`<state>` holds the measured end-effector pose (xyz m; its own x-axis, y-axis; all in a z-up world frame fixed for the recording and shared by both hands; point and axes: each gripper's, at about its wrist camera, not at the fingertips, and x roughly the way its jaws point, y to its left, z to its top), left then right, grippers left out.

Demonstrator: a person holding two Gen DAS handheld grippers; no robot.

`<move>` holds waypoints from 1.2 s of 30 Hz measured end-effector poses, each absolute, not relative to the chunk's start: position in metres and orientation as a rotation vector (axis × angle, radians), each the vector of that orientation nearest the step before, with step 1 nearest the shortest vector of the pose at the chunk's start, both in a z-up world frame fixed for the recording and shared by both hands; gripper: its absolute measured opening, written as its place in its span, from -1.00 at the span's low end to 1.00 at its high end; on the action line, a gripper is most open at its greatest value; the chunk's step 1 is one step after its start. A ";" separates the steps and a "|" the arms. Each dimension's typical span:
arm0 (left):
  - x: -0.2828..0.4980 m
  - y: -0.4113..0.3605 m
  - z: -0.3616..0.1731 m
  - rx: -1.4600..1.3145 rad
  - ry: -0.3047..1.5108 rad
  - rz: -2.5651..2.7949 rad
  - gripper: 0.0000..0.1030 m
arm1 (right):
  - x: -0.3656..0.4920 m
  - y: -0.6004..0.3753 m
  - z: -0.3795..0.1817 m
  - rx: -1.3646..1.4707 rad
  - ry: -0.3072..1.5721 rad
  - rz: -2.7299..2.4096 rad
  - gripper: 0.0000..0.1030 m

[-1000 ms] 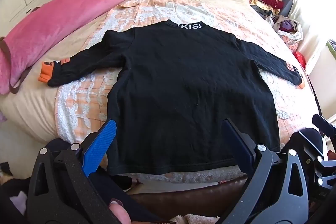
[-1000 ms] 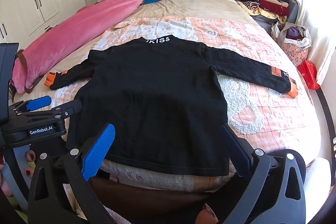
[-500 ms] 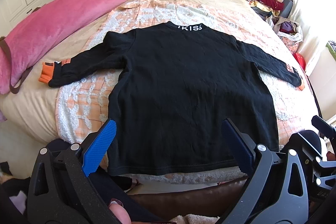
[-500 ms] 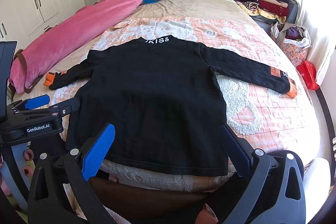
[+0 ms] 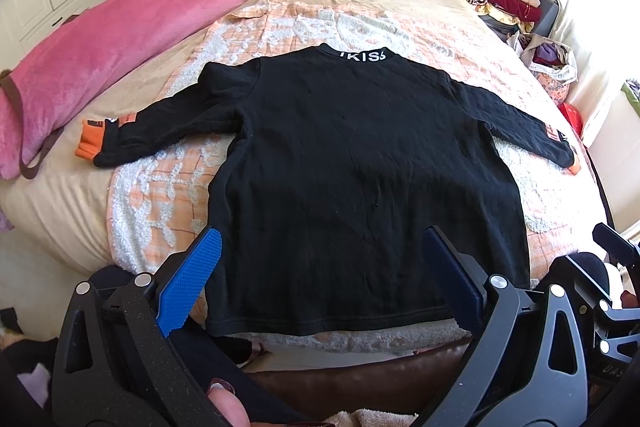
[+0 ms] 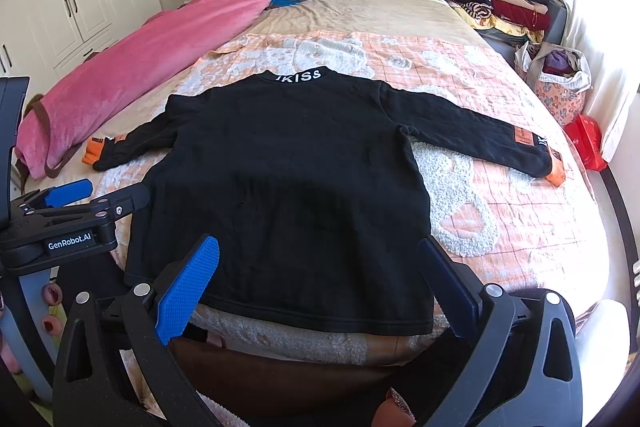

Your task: Fold small clothes

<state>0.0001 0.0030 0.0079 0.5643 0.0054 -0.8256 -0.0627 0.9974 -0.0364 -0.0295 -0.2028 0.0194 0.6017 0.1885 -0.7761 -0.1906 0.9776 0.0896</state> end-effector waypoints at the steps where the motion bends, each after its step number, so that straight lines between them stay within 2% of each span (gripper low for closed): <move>1: 0.000 0.003 0.008 -0.066 0.970 0.041 0.82 | -0.029 -0.203 0.019 -0.002 0.899 0.221 0.92; 24: -0.001 0.003 0.010 -0.065 0.963 0.042 0.82 | -0.028 -0.203 0.017 -0.001 0.905 0.227 0.92; 36: 0.014 0.022 0.003 -0.087 0.974 0.062 0.82 | 0.003 -0.201 0.017 0.017 0.886 0.243 0.92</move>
